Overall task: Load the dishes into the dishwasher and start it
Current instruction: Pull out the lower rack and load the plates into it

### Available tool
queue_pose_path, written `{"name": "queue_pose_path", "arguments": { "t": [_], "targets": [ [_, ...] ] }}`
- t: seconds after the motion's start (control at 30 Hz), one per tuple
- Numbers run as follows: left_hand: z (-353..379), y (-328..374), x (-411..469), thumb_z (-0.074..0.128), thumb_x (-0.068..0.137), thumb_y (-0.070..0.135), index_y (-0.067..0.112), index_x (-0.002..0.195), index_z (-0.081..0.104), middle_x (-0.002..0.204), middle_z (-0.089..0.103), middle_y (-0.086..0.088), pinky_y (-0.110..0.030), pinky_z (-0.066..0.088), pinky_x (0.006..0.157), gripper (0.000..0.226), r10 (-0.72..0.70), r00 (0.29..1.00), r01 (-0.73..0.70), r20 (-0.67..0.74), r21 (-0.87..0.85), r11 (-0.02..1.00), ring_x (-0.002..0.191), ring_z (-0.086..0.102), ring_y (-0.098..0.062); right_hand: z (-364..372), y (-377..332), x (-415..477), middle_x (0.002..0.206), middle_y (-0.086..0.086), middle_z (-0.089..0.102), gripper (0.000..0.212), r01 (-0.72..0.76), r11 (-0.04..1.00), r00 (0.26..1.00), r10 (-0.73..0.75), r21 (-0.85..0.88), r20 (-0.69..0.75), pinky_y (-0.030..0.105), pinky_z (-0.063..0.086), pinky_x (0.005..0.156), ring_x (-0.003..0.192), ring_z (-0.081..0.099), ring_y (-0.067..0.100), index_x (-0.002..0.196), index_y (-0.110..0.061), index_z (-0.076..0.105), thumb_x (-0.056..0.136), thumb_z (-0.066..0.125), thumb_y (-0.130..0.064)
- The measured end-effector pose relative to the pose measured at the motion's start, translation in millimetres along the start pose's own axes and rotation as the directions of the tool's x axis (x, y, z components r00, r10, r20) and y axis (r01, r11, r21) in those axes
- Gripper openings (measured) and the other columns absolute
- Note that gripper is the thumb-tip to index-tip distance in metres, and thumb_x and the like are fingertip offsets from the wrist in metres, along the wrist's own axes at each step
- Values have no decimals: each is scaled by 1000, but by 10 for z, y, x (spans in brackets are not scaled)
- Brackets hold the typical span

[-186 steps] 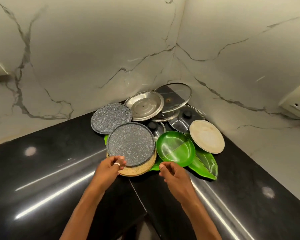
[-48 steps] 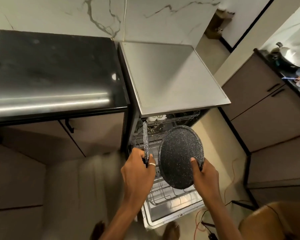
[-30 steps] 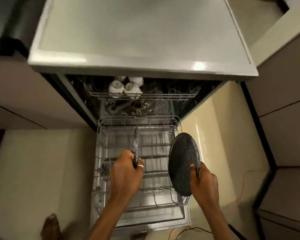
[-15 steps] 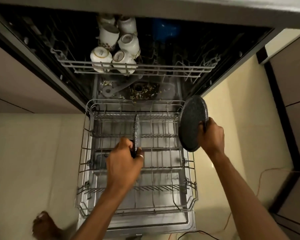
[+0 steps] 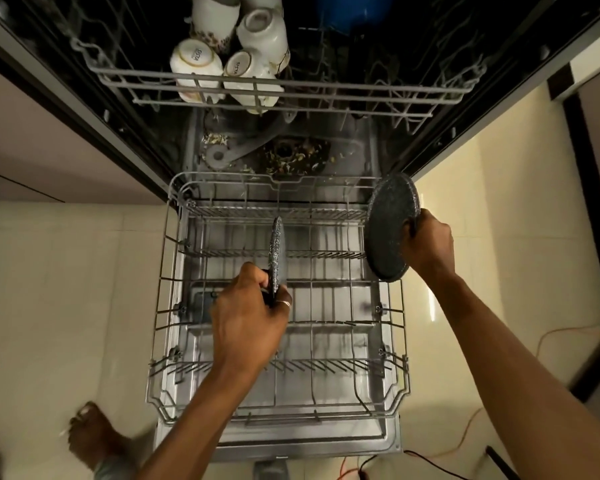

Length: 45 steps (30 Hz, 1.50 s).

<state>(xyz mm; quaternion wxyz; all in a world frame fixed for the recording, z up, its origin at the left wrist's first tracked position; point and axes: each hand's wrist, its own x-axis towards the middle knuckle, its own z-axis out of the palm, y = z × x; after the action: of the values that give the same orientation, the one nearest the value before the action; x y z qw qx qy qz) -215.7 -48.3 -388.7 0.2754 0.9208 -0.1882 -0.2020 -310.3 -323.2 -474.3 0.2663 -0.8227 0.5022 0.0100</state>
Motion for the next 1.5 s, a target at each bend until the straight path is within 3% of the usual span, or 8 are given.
{"name": "queue_pose_path", "arguments": {
  "t": [0.3,0.43,0.53,0.8,0.97,1.13,1.33,1.5],
  "targets": [
    [132,-40,60,70,92,28,24,91,47,71,54,17,-3,39,55,23,-43,998,44,53,-2,999,59,47,8,179,86,113,124,23,63,39,-80,990,993,70,117,91,24,48,55,94,64,31,135,-2,42,105,48,-26],
    [158,-32,105,70,92,31,25,93,47,77,62,13,-5,31,48,24,-44,998,43,51,10,999,59,54,2,13,-15,-30,147,19,47,60,14,997,987,-1,78,-160,41,48,100,131,49,35,149,-4,33,102,55,-34],
    [170,27,134,70,92,33,26,93,46,81,64,12,-5,34,48,25,-34,998,33,47,12,999,60,54,0,-109,-206,-391,128,15,60,36,137,984,957,-102,115,-271,21,42,85,113,59,28,132,-5,54,102,55,-25],
    [215,278,251,69,92,34,17,101,58,87,67,7,-6,42,57,22,-84,995,88,45,-112,990,67,58,-2,-12,-909,-1701,125,-9,63,62,204,931,880,-310,303,359,2,46,73,101,61,3,145,-21,44,88,67,-17],
    [192,407,325,69,92,34,21,97,56,91,70,3,-18,47,65,19,-96,995,100,37,-166,981,80,65,-11,215,-1027,-1934,95,4,72,64,286,955,949,-294,84,116,36,57,55,67,71,23,145,-12,37,89,66,-24],
    [159,531,316,61,96,42,24,104,58,97,70,9,-21,57,70,20,-2,998,22,69,-286,958,81,66,-1,279,-997,-1754,58,-7,58,32,275,958,957,-281,-83,-78,10,24,38,32,43,6,115,-5,54,88,71,-6],
    [64,418,290,47,99,50,23,124,57,117,65,14,-13,50,71,38,46,998,-30,48,-302,953,89,62,5,6,-726,-1266,102,19,72,30,-73,996,996,70,-52,-59,32,52,58,78,68,38,117,-4,50,93,66,-11],
    [52,151,262,52,99,44,21,127,56,117,67,10,-8,47,67,36,-24,997,45,77,-282,958,84,60,6,-186,-516,-884,98,31,68,23,-69,998,979,66,-11,-192,32,35,59,79,63,47,112,7,55,95,54,-9]
  ]
}}
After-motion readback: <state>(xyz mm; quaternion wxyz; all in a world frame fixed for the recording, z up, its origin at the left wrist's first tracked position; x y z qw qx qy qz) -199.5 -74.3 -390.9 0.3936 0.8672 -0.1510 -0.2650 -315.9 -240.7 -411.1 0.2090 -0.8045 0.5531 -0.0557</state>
